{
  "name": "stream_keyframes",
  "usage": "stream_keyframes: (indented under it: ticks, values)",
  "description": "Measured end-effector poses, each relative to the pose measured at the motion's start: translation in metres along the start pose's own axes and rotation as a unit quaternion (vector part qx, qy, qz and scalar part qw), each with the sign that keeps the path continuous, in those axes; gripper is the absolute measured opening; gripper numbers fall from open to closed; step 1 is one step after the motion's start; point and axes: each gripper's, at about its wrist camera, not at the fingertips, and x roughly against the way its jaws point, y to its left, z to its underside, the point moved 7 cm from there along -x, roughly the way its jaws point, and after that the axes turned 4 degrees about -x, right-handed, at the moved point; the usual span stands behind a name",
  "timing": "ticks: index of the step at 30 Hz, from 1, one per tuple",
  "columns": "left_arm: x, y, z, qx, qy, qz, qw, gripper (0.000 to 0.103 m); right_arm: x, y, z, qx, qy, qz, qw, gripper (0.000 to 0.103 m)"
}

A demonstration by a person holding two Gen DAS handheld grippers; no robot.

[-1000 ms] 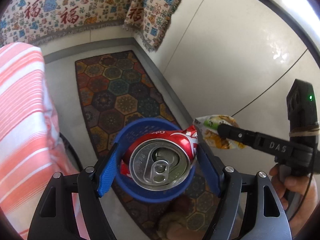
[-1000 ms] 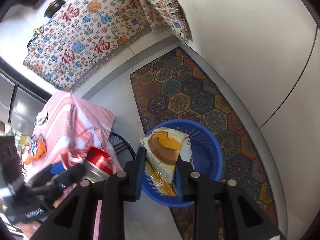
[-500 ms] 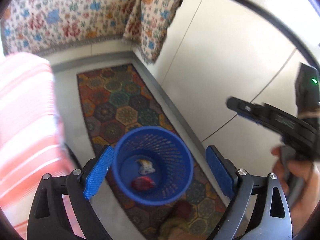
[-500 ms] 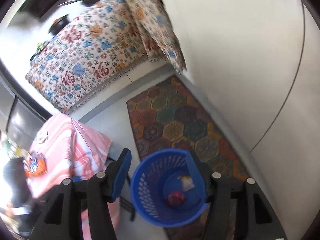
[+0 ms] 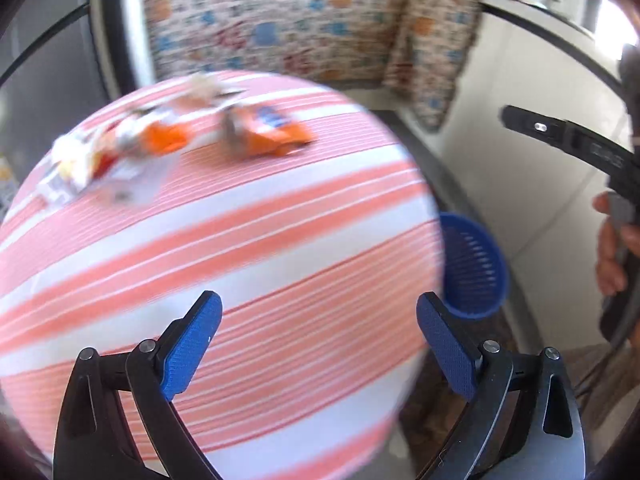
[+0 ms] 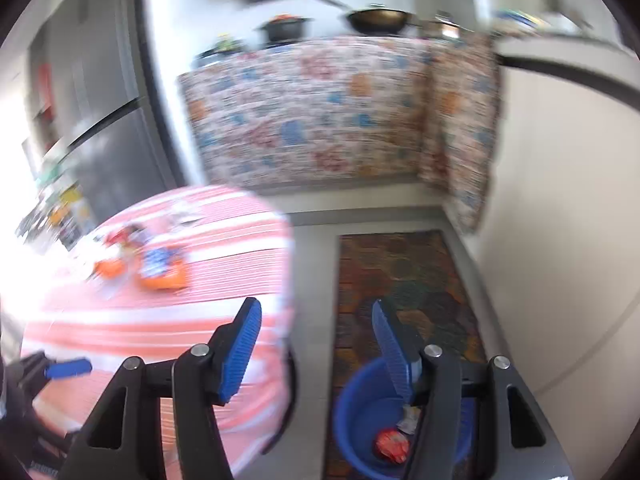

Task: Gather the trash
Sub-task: 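Return both tools to the table, then grasp the orange-white wrapped bottle with the right tool while the left tool grasps the clear plastic box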

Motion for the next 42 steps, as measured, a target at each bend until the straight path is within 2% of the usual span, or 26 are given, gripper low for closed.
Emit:
stream_keyframes:
  ticks: [4,7,10,16,23,28,30,33,36,39,42]
  values:
    - [-0.005,0.070,0.019,0.041,0.002,-0.066,0.9970,0.098,-0.020,0.074,0.021,0.048,0.030,-0.041,0.998,0.059]
    - [-0.010,0.107,0.025,0.063,0.005,-0.084,0.9945,0.098,-0.040,0.123,0.047,0.084,0.063,-0.059,0.993,0.059]
    - [-0.017,0.131,0.027,0.066,0.010,-0.090,0.9937,0.098,-0.056,0.154,0.071,0.098,0.094,-0.069,0.988,0.059]
    - [-0.033,0.149,0.024,0.057,0.018,-0.088,0.9943,0.100,-0.082,0.181,0.097,0.148,0.110,-0.034,0.982,0.059]
    - [-0.034,0.150,0.021,0.059,0.016,-0.089,0.9942,0.102,-0.089,0.183,0.103,0.140,0.120,-0.047,0.982,0.059]
    - [-0.032,0.158,0.013,0.080,0.009,-0.079,0.9936,0.102,-0.084,0.185,0.089,0.141,0.107,-0.065,0.982,0.059]
    - [-0.032,0.162,0.013,0.084,0.008,-0.079,0.9933,0.102,-0.082,0.193,0.071,0.134,0.105,-0.092,0.981,0.059]
    - [-0.034,0.165,0.016,0.077,0.005,-0.094,0.9926,0.102,-0.080,0.224,0.034,0.163,0.088,-0.128,0.974,0.059]
    - [-0.034,0.161,0.017,0.069,0.001,-0.092,0.9934,0.102,-0.097,0.269,0.007,0.171,0.106,-0.169,0.965,0.059]
    - [-0.036,0.161,0.017,0.070,0.001,-0.085,0.9939,0.102,-0.126,0.304,-0.009,0.185,0.126,-0.173,0.959,0.059]
    - [-0.038,0.159,0.017,0.064,0.002,-0.082,0.9946,0.102,-0.153,0.329,-0.006,0.199,0.165,-0.184,0.948,0.059]
